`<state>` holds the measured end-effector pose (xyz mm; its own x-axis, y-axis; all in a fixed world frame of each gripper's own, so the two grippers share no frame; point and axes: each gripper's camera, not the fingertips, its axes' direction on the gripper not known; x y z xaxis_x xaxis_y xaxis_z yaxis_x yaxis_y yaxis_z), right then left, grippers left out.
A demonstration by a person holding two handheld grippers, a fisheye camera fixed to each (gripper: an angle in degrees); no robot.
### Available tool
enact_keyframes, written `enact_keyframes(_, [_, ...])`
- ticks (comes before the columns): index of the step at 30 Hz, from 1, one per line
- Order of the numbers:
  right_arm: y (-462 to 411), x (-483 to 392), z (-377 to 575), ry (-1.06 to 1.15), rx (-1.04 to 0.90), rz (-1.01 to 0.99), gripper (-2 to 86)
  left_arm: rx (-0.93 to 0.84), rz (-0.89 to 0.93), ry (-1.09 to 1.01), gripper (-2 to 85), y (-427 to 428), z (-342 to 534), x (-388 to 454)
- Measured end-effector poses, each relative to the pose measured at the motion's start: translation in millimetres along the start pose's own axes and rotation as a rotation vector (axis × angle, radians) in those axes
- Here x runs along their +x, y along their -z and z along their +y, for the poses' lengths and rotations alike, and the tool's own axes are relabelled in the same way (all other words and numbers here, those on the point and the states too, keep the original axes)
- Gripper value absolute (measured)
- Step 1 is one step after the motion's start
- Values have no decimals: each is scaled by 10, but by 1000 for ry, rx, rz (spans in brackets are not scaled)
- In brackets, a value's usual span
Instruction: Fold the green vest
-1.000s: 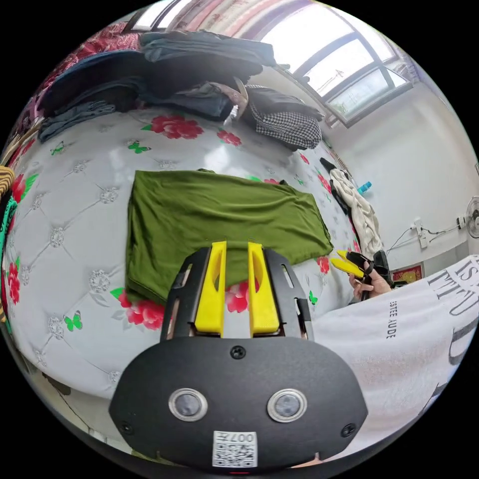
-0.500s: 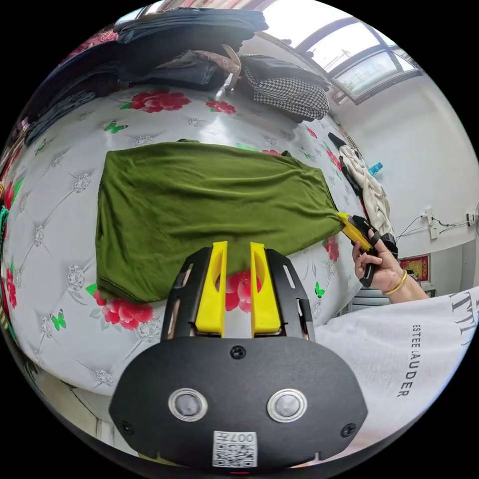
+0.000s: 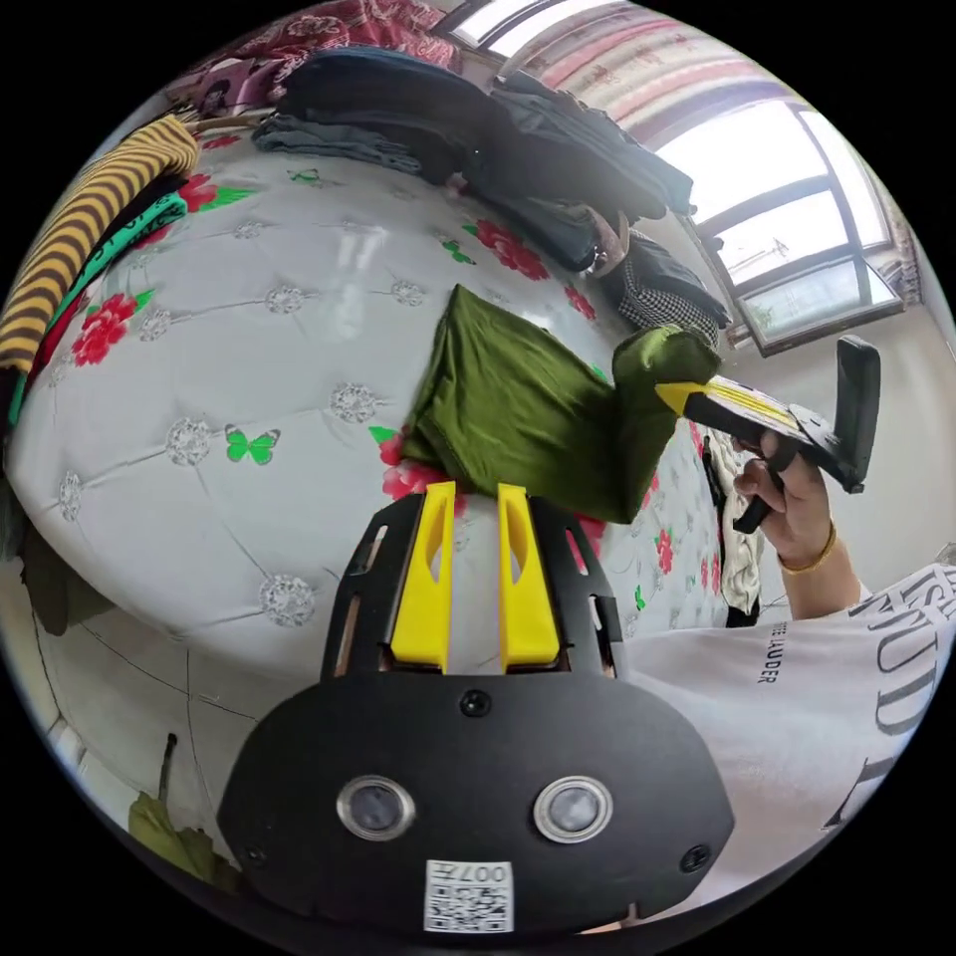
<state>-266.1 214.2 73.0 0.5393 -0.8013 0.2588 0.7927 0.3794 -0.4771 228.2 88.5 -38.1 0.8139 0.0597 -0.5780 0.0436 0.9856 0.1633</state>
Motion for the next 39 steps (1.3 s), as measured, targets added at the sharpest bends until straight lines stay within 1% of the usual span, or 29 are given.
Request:
enact_keyframes(2, [-567, -288, -128, 108, -115, -43, 16, -6, 3, 42, 72, 38, 23, -163])
enact_keyframes(4, [-763, -383, -133, 154, -171, -116, 19, -8, 18, 83, 72, 101, 22, -339])
enact_keyframes(5, [-754, -385, -93, 171, -159, -177, 22, -8, 24, 88, 72, 119, 15, -375])
enact_keyframes(6, [-728, -369, -67, 174, -150, -193, 23, -7, 35, 94, 72, 154, -2, -442])
enact_keyframes(9, [-493, -77, 123, 80, -79, -187, 28, -10, 66, 109, 77, 219, -74, -614])
enact_keyframes(11, [-281, 433, 440, -161, 3, -251, 33, -13, 101, 120, 83, 240, -145, -715])
enact_keyframes(12, [-240, 585, 558, -239, 25, -281, 35, -14, 145, 124, 90, 245, -204, -779])
enact_keyframes(14, [-173, 1171, 1187, -569, 118, -430, 41, -24, 210, 139, 105, 227, -299, -879])
enact_keyframes(15, [-177, 1286, 1364, -643, 143, -465, 44, -40, 254, 158, 116, 199, -359, -957])
enact_keyframes(17, [-253, 1577, 2006, -883, 218, -579, 50, -41, 334, 194, 130, 190, -428, -1090])
enact_keyframes(19, [-353, 1642, 2309, -988, 251, -644, 52, -58, 420, 225, 140, 177, -511, -1252])
enact_keyframes(20, [-451, 1642, 2396, -1016, 259, -690, 52, -65, 432, 223, 142, 174, -535, -1279])
enact_keyframes(23, [-721, 1629, 2373, -1020, 285, -813, 43, -110, 450, 192, 128, 111, -692, -1356])
enact_keyframes(24, [-774, 1632, 2350, -1018, 285, -836, 40, -130, 452, 202, 96, 47, -750, -1394])
enact_keyframes(25, [-866, 1638, 2305, -1022, 274, -880, 35, -172, 464, 235, 45, -49, -798, -1448])
enact_keyframes(27, [-886, 1610, 2262, -1007, 286, -912, 29, -175, 487, 277, 32, -76, -829, -1487])
enact_keyframes(29, [-715, 1548, 2256, -954, 328, -925, 21, -134, 525, 252, 23, 48, -844, -1424])
enact_keyframes(31, [-536, 1518, 2300, -937, 370, -942, 15, -102, 515, 191, 16, 281, -838, -1265])
enact_keyframes(35, [-99, 1695, 2321, -931, 511, -1065, 7, -60, 570, 141, 13, 482, -943, -994])
enact_keyframes(37, [174, 1884, 2205, -901, 555, -1063, 6, -21, 646, 82, 12, 472, -1237, -665])
enact_keyframes(39, [569, 2111, 2017, -838, 596, -1005, 5, 7, 690, -3, 10, 419, -1587, -316])
